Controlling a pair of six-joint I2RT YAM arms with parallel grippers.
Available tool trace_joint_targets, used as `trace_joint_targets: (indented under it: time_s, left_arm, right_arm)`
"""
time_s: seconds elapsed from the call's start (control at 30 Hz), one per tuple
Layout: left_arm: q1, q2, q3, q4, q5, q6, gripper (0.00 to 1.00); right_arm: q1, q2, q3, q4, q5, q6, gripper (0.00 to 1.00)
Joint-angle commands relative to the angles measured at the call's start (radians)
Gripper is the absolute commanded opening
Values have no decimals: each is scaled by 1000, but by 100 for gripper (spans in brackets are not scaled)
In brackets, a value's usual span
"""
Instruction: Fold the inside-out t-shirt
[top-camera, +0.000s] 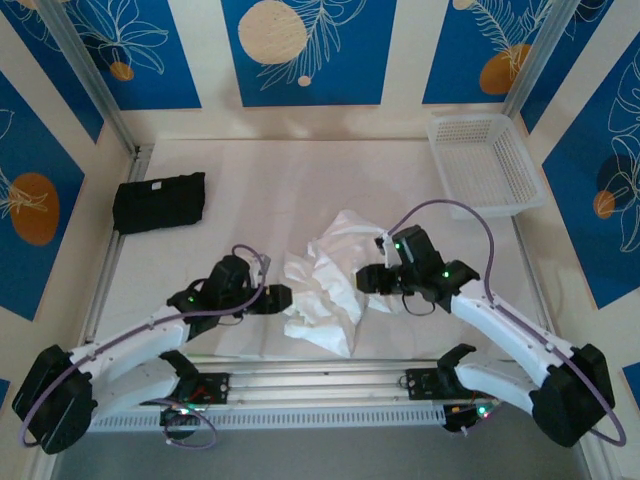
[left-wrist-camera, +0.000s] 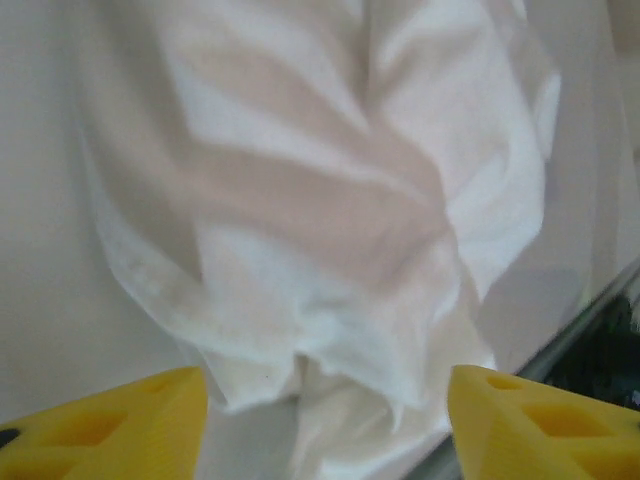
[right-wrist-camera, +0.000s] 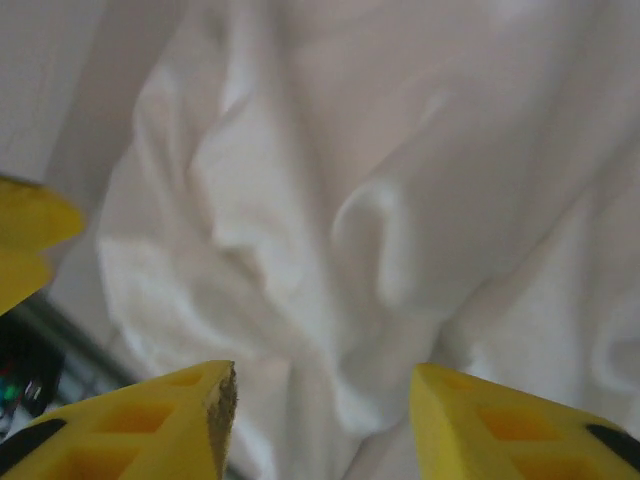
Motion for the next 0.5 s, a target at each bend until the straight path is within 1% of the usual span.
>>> trace_joint_targets:
  time_s: [0.0,0.1,0.17,0.23,0.3,0.4,0.47]
  left_arm:
    - [80,96,50,61,-60,72,70]
    - [99,224,90,113,-34,77,73]
    - [101,285,106,158,-22,68,73]
    - [100,342,112,221,0,50,74]
    - [100,392,120,269,28,37,73]
    - [100,456,127,326,55,19,70]
    - [99,492,126,363,71,7,65]
  right_arm:
    - [-77,161,88,135,152,-16,59]
    - [-93,333,198,119,248,-63,66]
    - [-97,438,265,118,282,-92,69]
    - [-98,525,324,122,268,-104,71]
    - [-83,604,376,136,223,-111,73]
    - [-55,713,458,125,186,-115,75]
    - [-38,788,515,88,176,-113,75]
